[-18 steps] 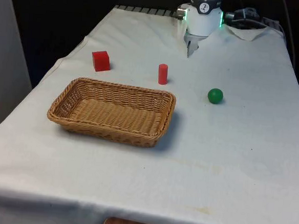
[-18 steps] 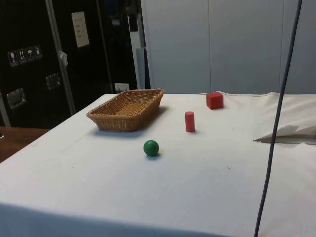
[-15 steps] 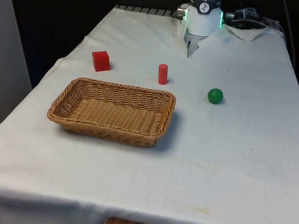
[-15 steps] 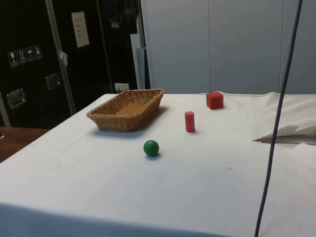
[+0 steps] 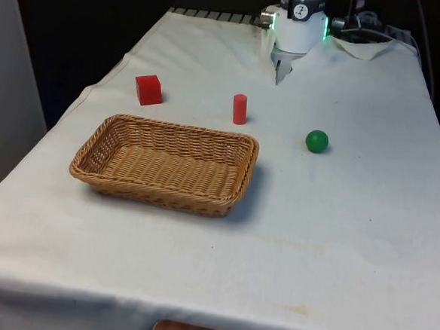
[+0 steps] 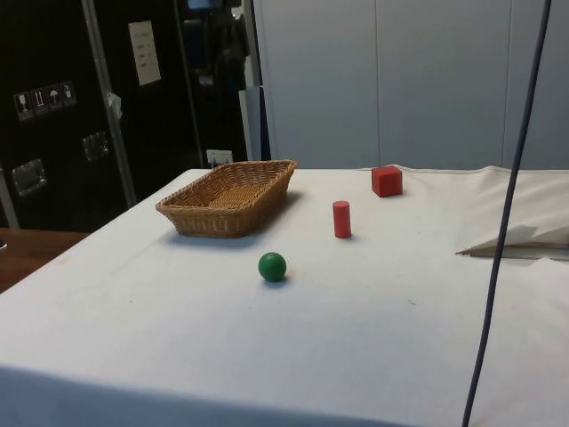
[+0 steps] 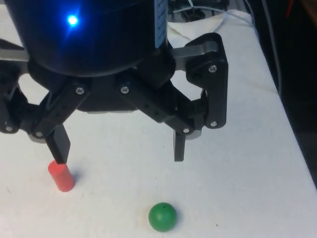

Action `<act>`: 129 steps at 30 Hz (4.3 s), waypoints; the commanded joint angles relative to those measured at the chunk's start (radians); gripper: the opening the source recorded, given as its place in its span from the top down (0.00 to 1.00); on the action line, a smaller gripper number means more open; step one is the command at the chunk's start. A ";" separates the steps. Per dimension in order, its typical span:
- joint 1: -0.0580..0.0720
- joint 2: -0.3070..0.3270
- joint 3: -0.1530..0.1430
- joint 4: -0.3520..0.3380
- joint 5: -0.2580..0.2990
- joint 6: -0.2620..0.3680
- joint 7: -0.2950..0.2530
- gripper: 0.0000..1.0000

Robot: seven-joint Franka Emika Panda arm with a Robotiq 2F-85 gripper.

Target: Pick up the object to the left of the cylinder and place it into the basket.

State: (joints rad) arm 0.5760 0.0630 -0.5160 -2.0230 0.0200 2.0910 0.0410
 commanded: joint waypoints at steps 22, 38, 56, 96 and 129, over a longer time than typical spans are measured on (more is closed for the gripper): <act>0.004 0.021 0.075 -0.191 -0.021 0.245 0.075 0.00; 0.002 0.077 0.099 -0.289 -0.006 0.420 0.077 0.00; -0.006 0.165 0.120 -0.359 0.029 0.613 0.055 0.00; -0.009 0.325 0.131 -0.428 0.122 0.857 0.004 0.00; -0.036 0.359 0.156 -0.414 0.148 0.884 -0.005 1.00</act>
State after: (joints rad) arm 0.5510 0.4260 -0.3750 -2.4350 0.1590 2.9700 0.0430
